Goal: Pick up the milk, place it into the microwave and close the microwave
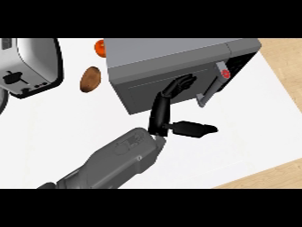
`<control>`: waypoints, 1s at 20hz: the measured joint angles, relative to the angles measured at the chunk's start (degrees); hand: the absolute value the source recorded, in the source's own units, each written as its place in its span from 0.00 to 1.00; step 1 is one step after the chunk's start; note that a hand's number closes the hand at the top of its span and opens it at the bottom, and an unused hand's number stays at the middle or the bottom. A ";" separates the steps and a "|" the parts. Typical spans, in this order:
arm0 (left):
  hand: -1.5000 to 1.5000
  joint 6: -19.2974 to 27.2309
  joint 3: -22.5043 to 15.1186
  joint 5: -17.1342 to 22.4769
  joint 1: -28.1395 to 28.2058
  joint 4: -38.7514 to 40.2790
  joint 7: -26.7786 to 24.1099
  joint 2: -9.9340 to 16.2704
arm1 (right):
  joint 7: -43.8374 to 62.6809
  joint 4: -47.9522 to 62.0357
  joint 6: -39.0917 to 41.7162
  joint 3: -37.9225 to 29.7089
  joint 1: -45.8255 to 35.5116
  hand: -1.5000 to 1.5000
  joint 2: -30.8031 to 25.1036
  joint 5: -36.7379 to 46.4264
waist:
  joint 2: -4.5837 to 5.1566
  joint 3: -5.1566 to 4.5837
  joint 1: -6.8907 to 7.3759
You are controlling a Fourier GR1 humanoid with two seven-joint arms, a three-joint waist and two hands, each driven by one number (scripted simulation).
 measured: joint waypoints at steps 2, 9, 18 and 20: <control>0.00 -0.08 -0.18 0.59 -0.22 0.26 -0.60 -0.01 | 0.28 0.39 0.04 -0.10 -0.84 1.00 -0.37 -0.13 | 0.07 0.02 -0.01; 0.00 -0.58 -1.19 2.14 -1.18 0.54 -2.23 -0.01 | 1.90 3.88 2.45 3.82 -2.02 0.00 4.76 -9.71 | 0.67 0.38 0.64; 0.00 -0.84 -1.35 4.36 -1.21 1.34 -4.81 -0.01 | 4.36 8.65 6.20 4.73 -4.35 0.00 5.47 -18.51 | 0.59 0.33 0.10; 0.00 -0.87 -1.44 4.84 -1.25 1.49 -5.28 -0.01 | 4.75 9.67 6.96 4.44 -5.15 0.00 5.01 -19.85 | 0.58 0.33 0.03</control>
